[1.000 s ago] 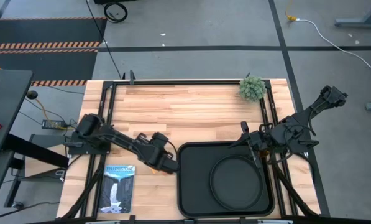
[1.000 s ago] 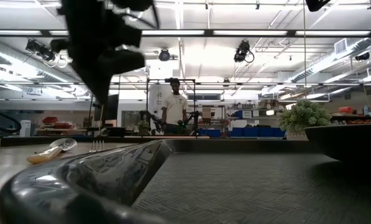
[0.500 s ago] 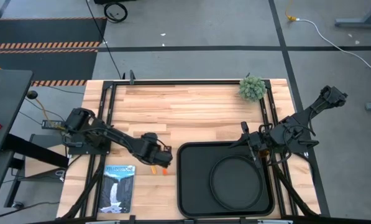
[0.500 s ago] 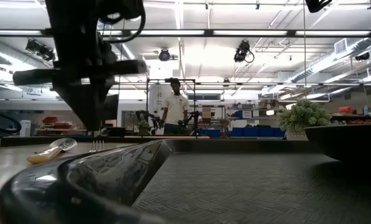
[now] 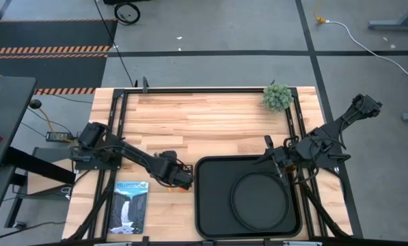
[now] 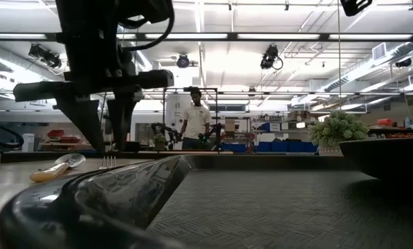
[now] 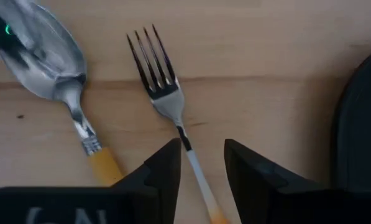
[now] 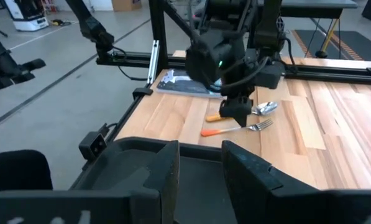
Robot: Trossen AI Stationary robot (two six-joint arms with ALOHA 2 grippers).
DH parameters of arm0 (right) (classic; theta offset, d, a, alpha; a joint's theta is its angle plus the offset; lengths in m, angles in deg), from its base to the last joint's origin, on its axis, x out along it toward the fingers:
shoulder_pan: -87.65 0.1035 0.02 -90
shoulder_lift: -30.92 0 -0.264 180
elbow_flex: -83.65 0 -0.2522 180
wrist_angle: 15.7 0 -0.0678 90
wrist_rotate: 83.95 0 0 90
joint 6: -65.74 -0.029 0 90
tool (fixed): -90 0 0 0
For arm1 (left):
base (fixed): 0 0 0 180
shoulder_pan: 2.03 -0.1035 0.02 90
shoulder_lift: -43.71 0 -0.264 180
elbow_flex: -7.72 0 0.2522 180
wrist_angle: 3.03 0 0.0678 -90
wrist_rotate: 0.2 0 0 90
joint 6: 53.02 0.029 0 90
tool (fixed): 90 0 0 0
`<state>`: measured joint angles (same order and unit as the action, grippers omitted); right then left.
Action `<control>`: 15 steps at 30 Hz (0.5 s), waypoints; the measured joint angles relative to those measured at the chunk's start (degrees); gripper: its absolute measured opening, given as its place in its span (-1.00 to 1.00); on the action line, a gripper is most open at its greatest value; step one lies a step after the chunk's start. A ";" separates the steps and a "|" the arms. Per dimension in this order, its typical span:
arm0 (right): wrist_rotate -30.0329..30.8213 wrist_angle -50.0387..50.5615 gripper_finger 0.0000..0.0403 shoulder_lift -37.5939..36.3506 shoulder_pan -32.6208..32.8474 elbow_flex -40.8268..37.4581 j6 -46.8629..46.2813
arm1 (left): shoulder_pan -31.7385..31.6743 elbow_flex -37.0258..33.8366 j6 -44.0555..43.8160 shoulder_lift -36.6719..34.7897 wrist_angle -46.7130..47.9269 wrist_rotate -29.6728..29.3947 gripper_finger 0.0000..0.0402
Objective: Pick and place plate/cup/fork/spoon on tray
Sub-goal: Put the orange fork on the black tray to the left side of the black plate
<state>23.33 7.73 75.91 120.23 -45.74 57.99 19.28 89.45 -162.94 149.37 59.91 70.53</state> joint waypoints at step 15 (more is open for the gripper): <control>-0.50 -0.68 -0.36 0.00 0.00 0.00 0.00 | -0.25 3.58 -1.66 7.49 2.78 2.45 -0.39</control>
<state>22.82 7.05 75.91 120.23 -45.74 57.99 19.03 93.03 -164.60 156.86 62.70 72.98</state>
